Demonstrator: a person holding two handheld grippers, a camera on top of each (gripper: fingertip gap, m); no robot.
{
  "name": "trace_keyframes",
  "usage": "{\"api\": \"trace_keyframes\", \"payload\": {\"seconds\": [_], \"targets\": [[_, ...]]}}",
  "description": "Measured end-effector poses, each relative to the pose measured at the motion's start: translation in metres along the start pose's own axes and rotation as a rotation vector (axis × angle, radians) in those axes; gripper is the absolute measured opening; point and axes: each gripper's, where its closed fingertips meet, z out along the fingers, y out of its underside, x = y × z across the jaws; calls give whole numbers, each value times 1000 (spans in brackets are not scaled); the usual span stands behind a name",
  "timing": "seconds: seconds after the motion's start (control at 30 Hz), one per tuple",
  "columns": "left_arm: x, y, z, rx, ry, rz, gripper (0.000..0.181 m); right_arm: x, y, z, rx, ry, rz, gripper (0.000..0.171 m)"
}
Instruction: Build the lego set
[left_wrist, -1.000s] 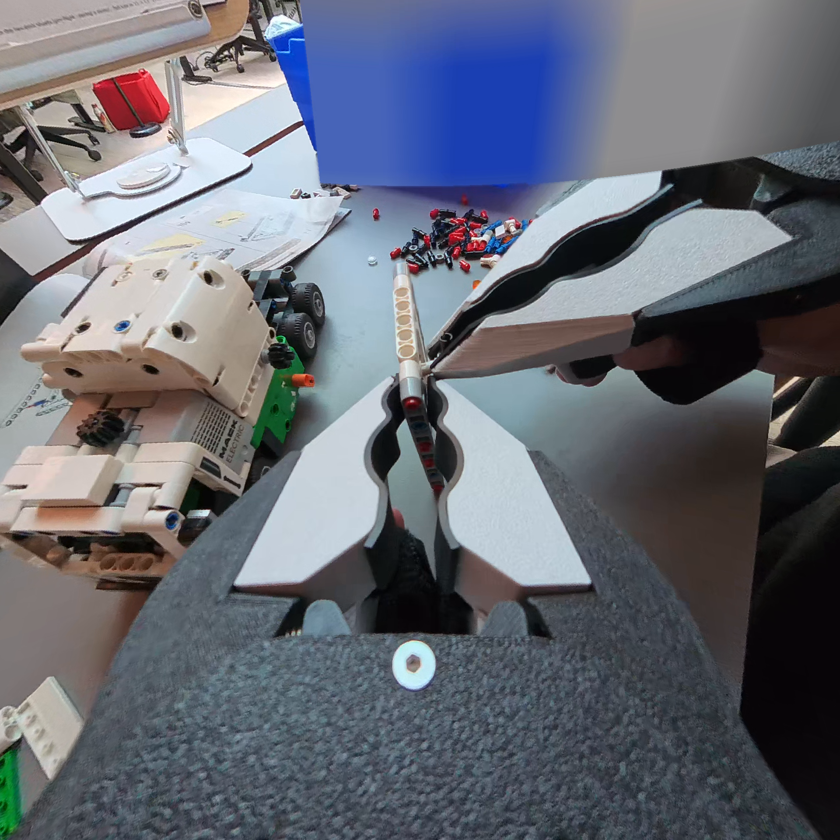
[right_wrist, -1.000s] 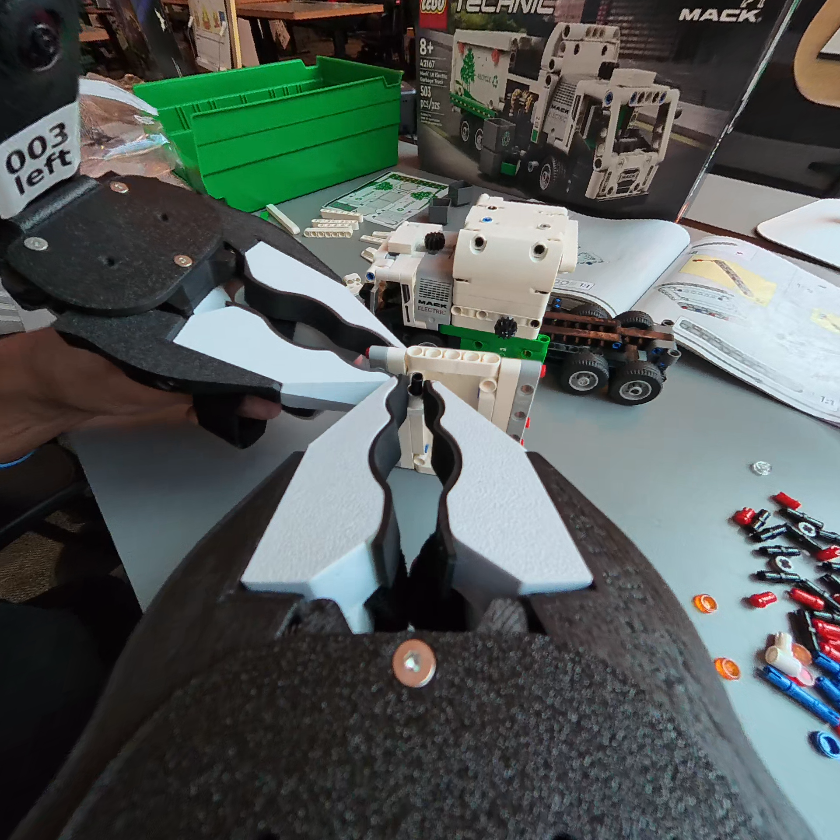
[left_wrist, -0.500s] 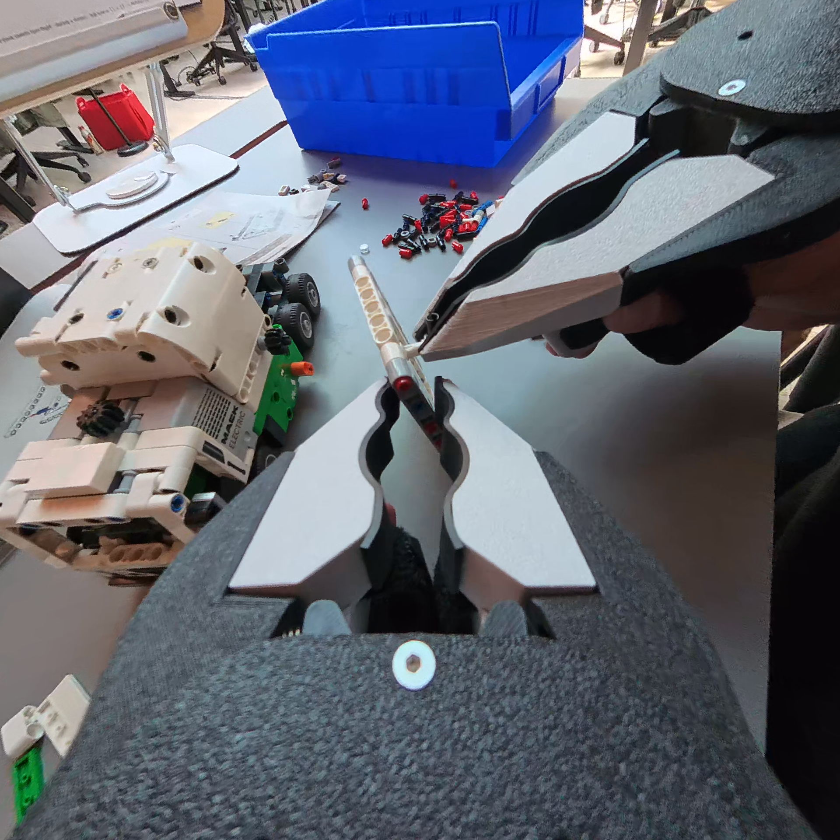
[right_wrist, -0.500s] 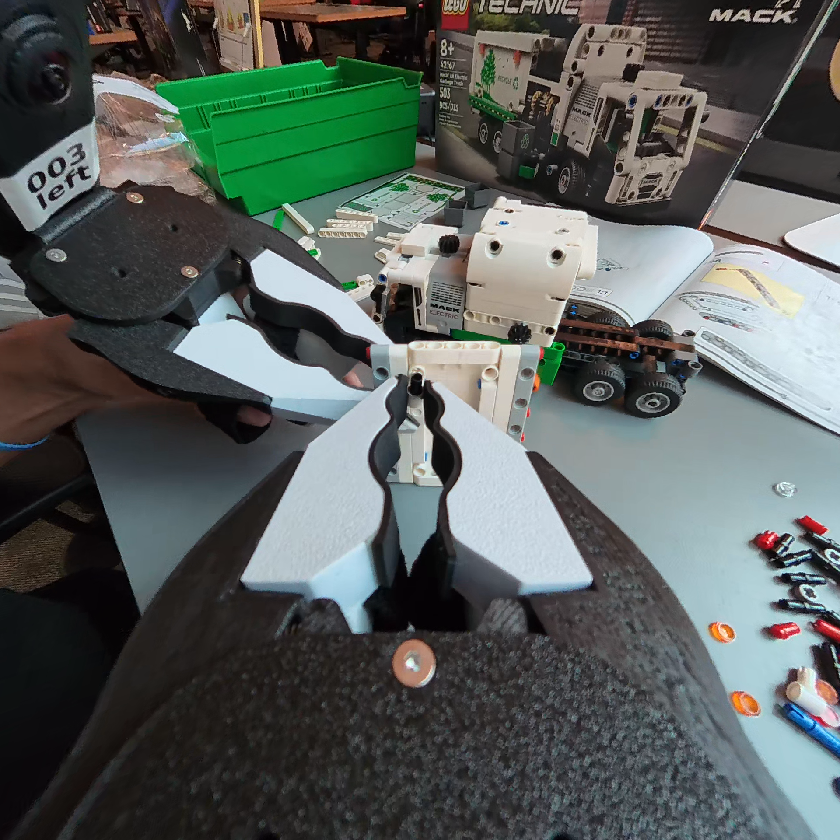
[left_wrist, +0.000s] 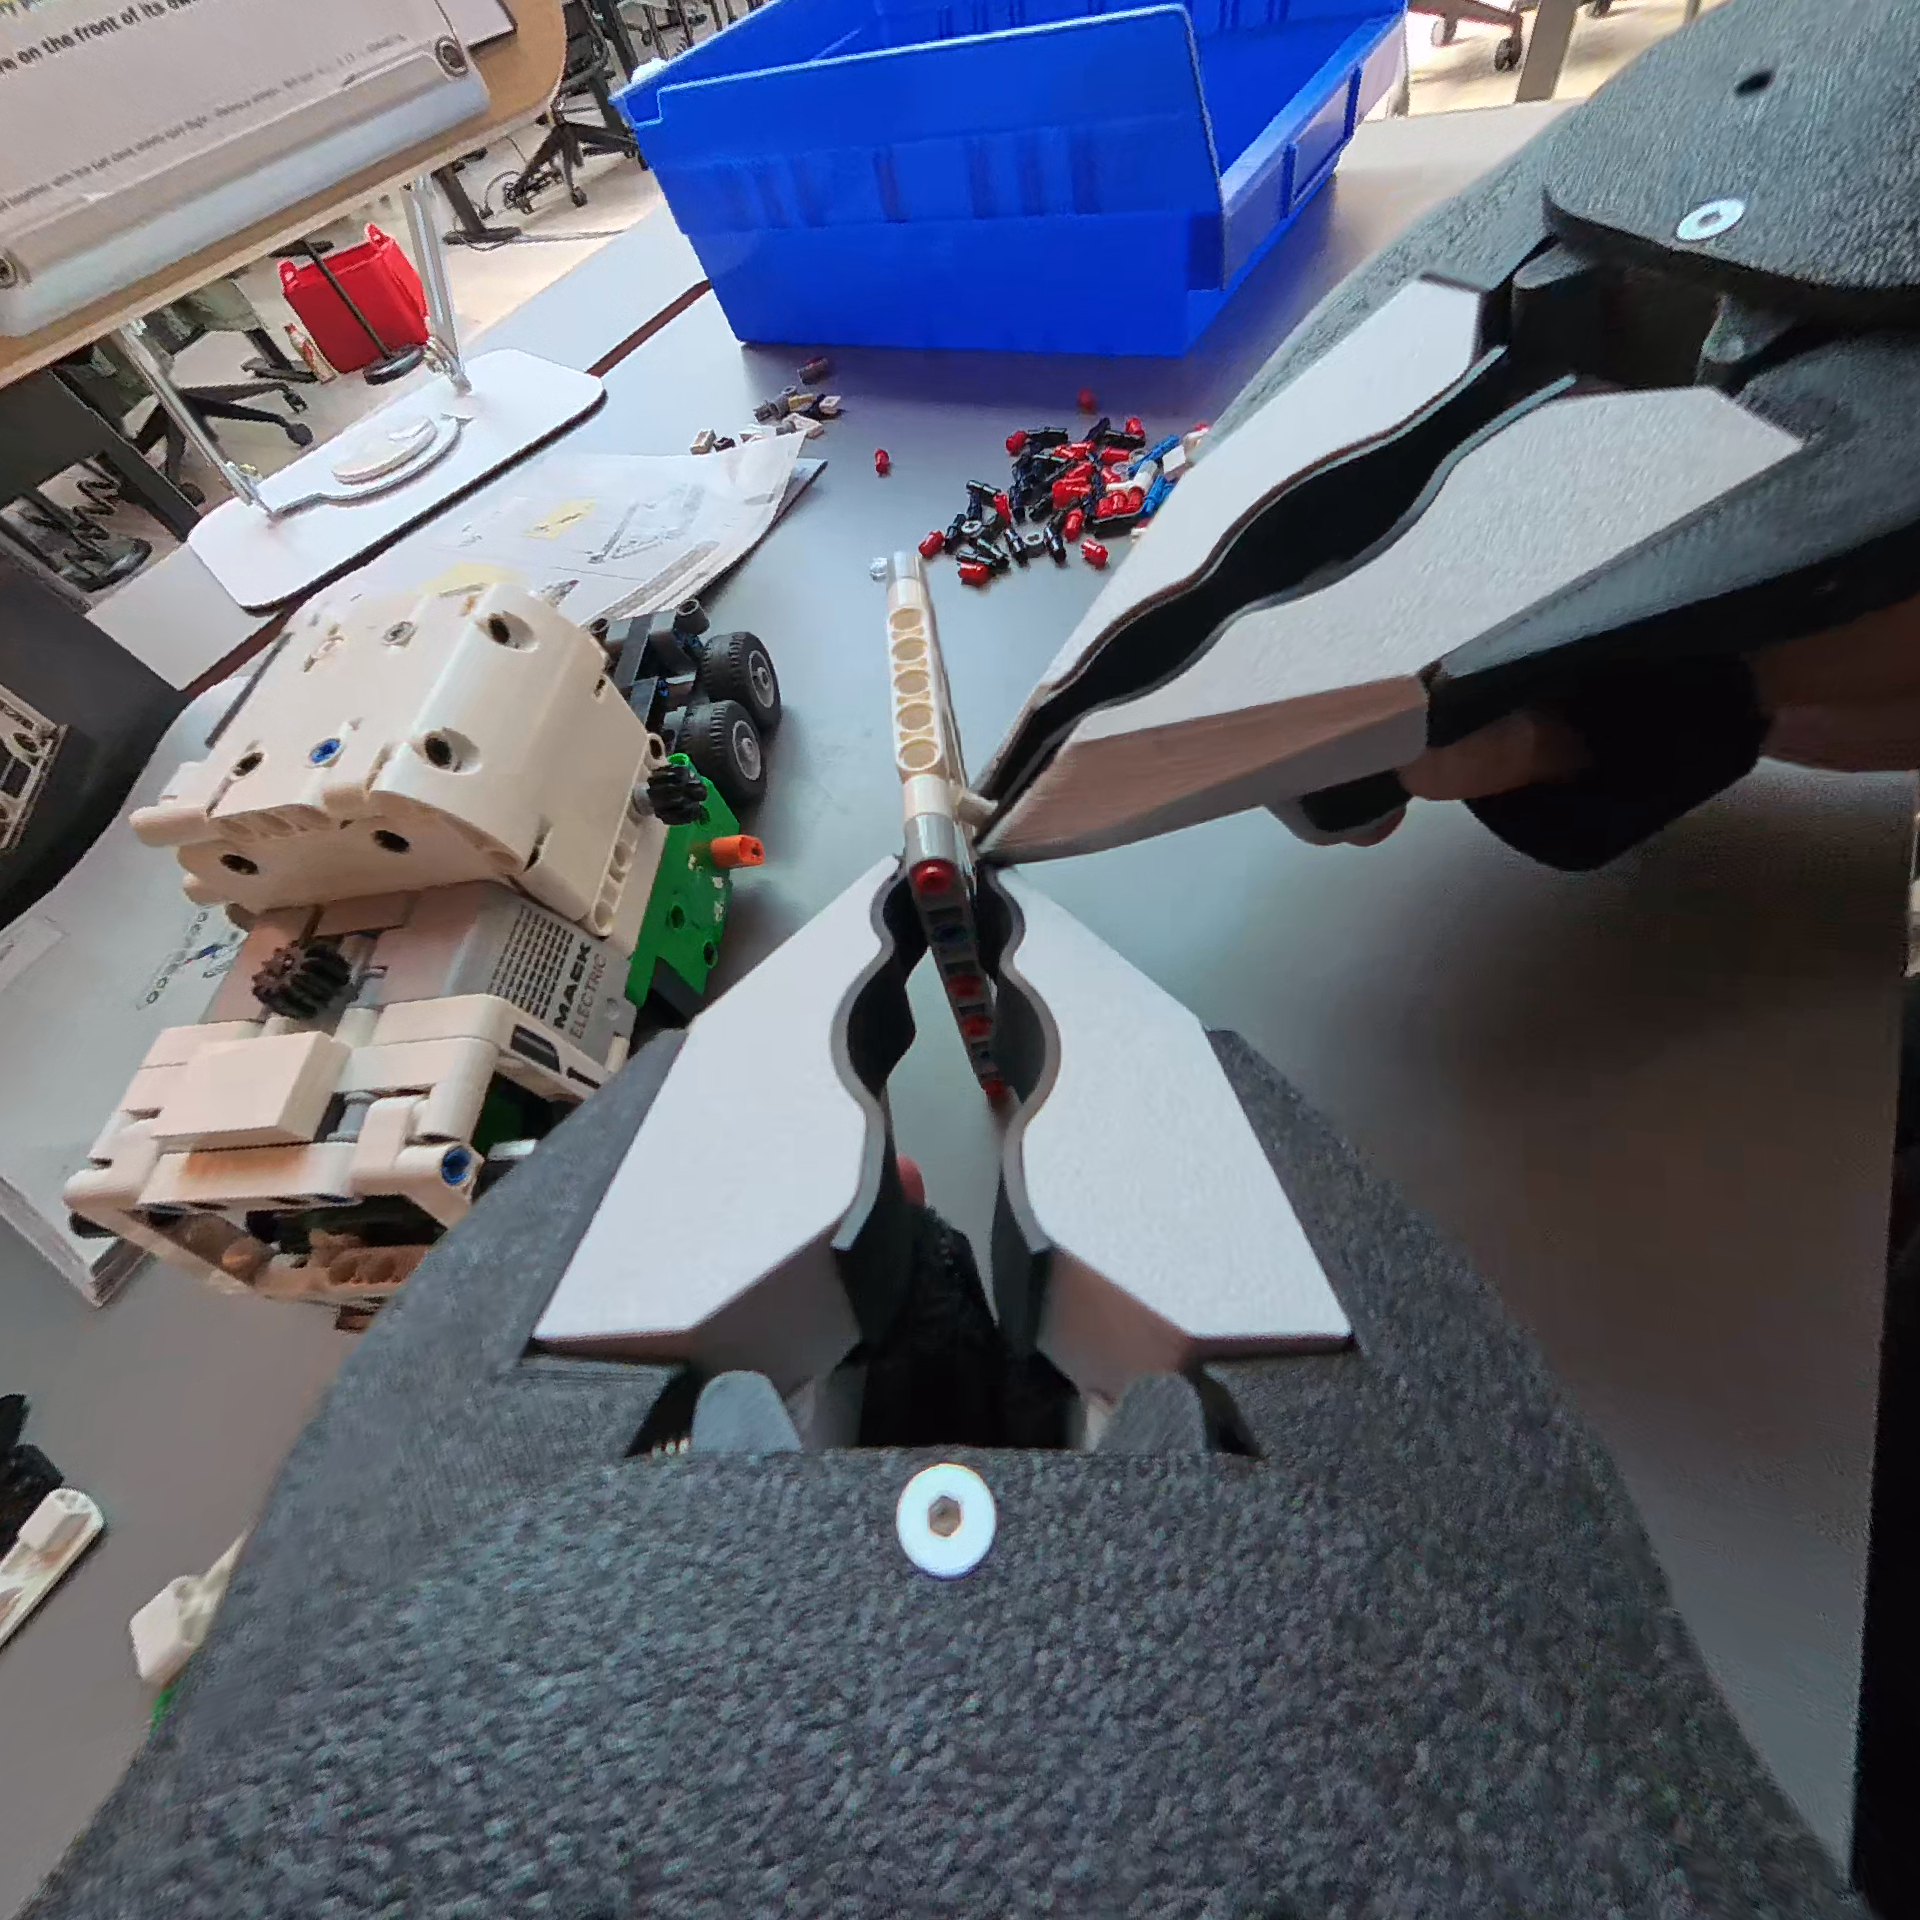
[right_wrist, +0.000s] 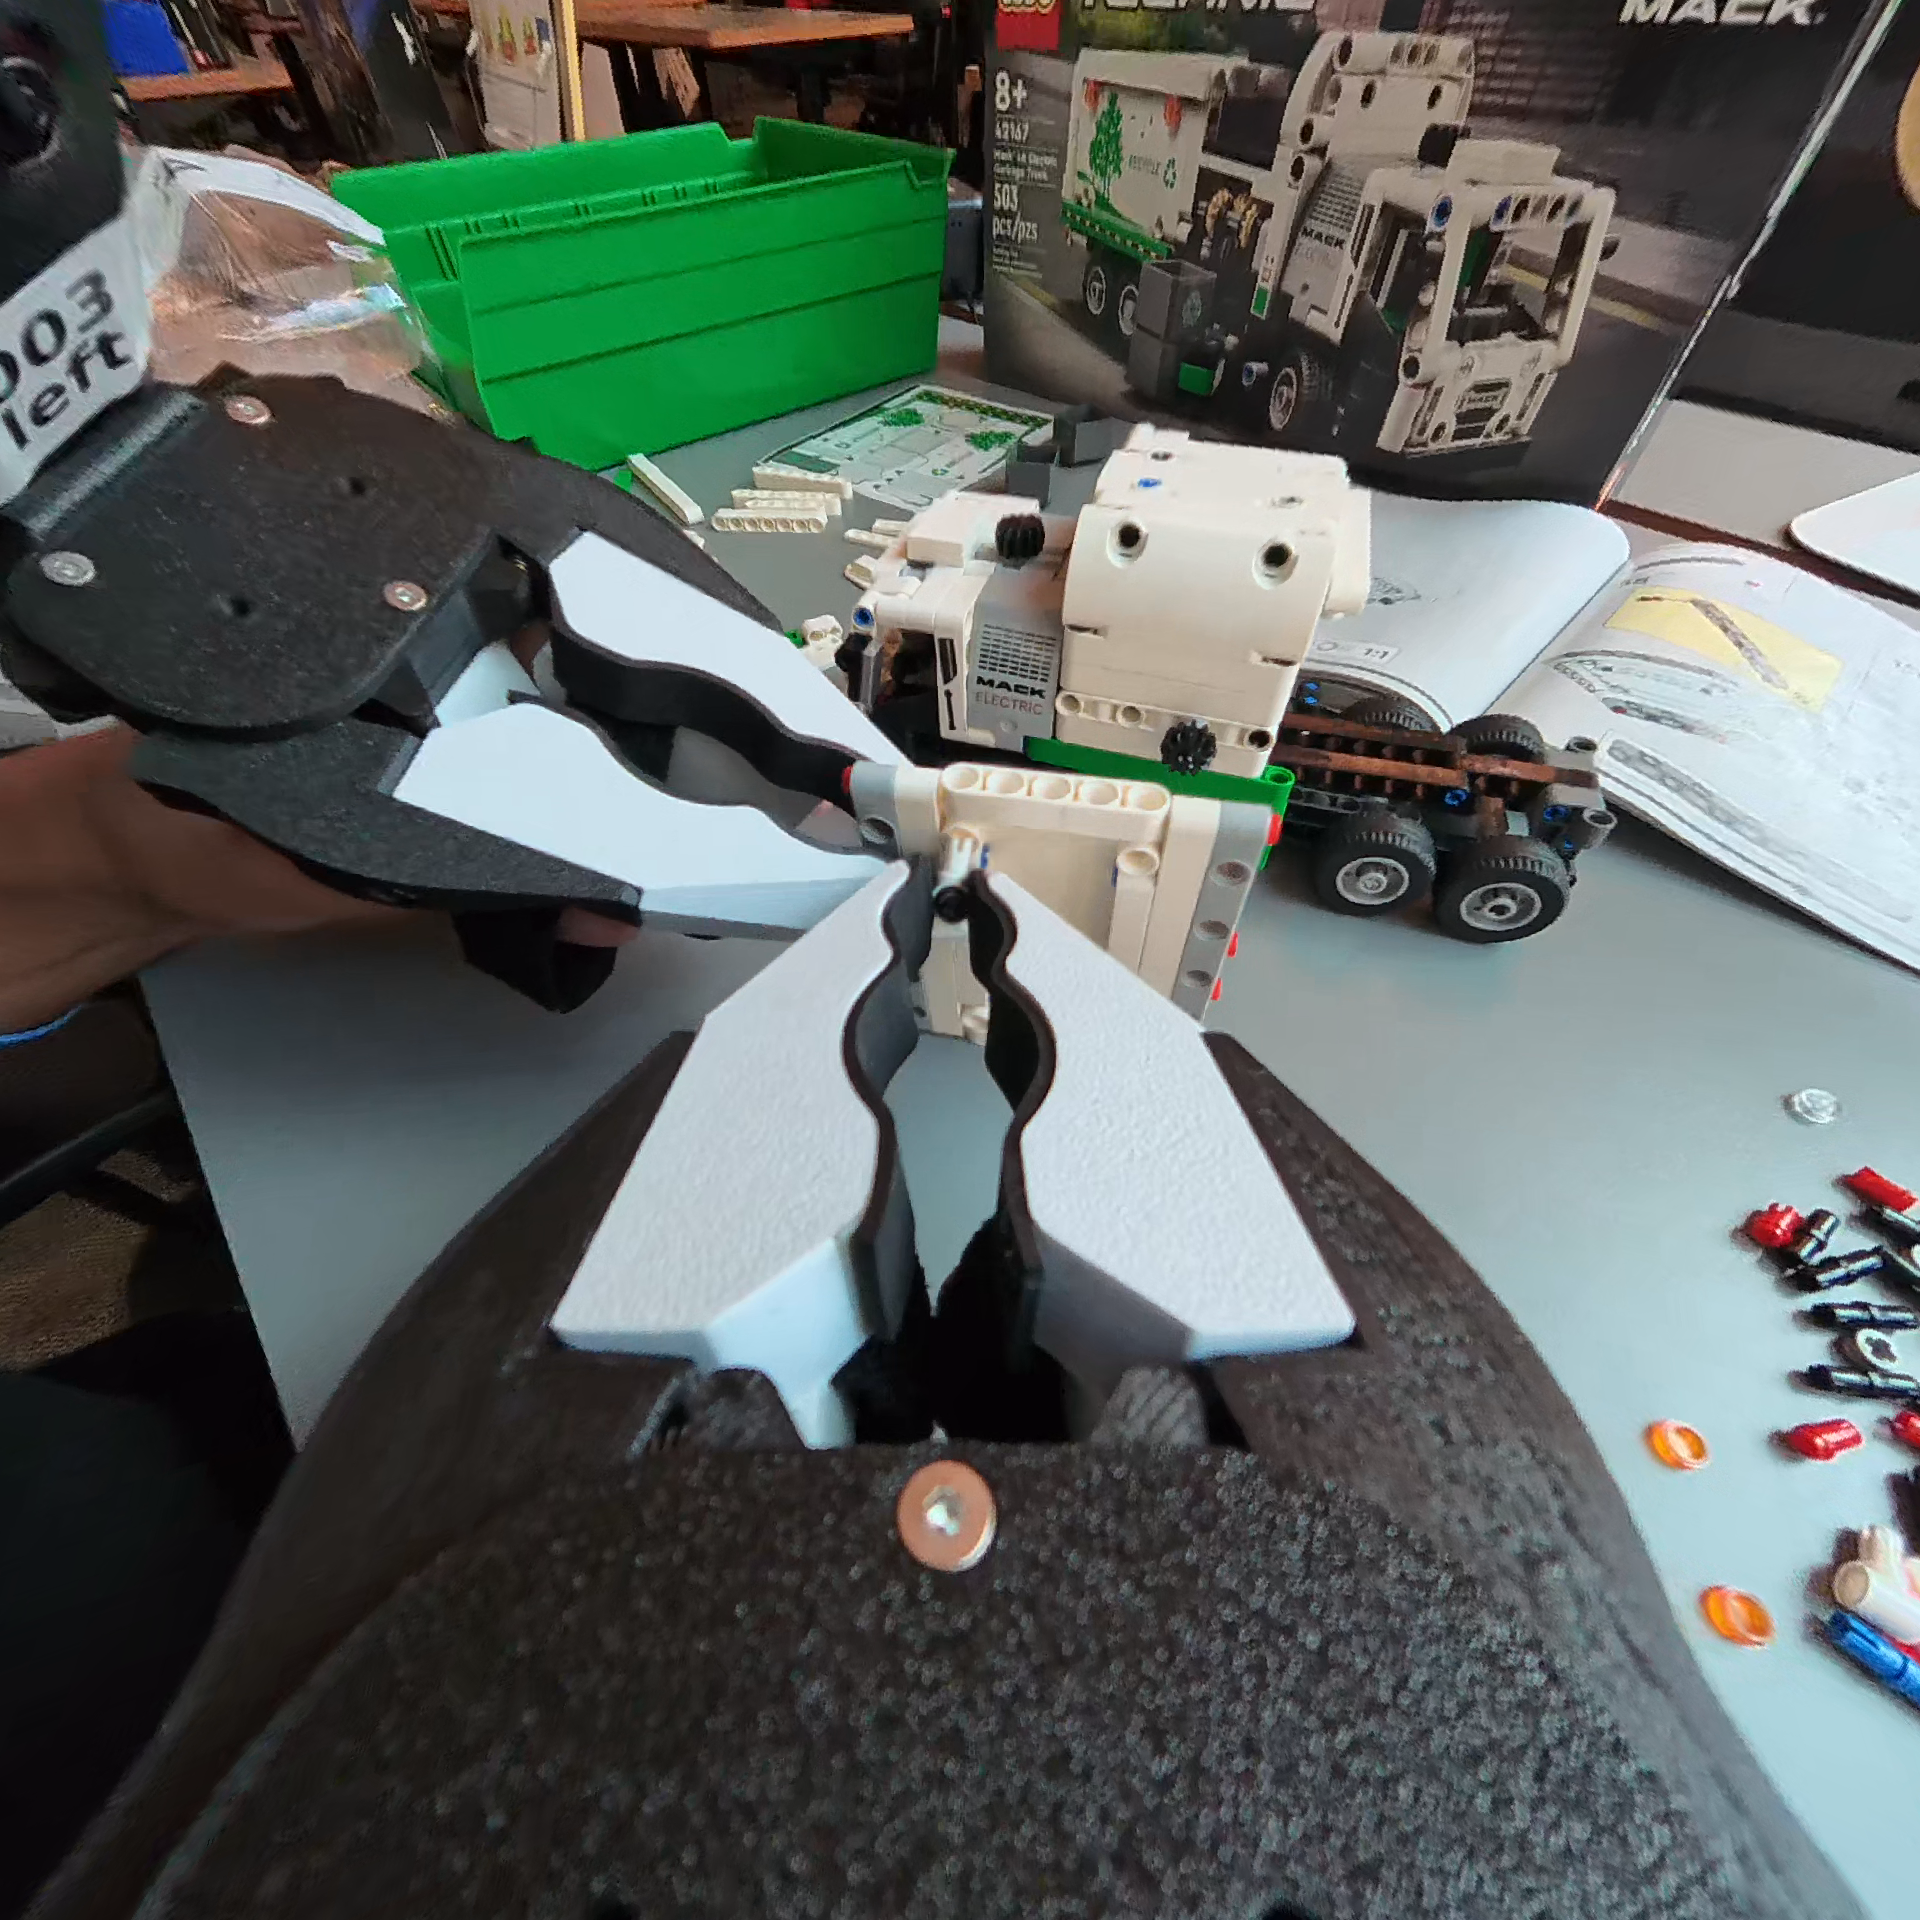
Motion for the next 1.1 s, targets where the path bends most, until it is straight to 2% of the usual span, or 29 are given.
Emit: {"api": "trace_keyframes", "payload": {"seconds": [0.3, 0.53, 0.6, 0.77, 1.1], "targets": [[-5, -1, 2, 4, -51, -8, 6, 1, -1, -4, -9, -55, 86, 5], [-3, -15, -8, 65, -12, -40, 6, -7, -8, -22, -87, -252, 226, 5], [-5, -14, -7, 56, -7, -64, 6, -6, -4, -23, -167, -276, 172, 5], [-15, -13, -6, 57, 14, -277, 6, 3, 5, -19, -245, -206, -22, 5], [-10, -14, -7, 64, 21, -241, 11, -4, 7, -17, -210, -201, -55, 6]]}}
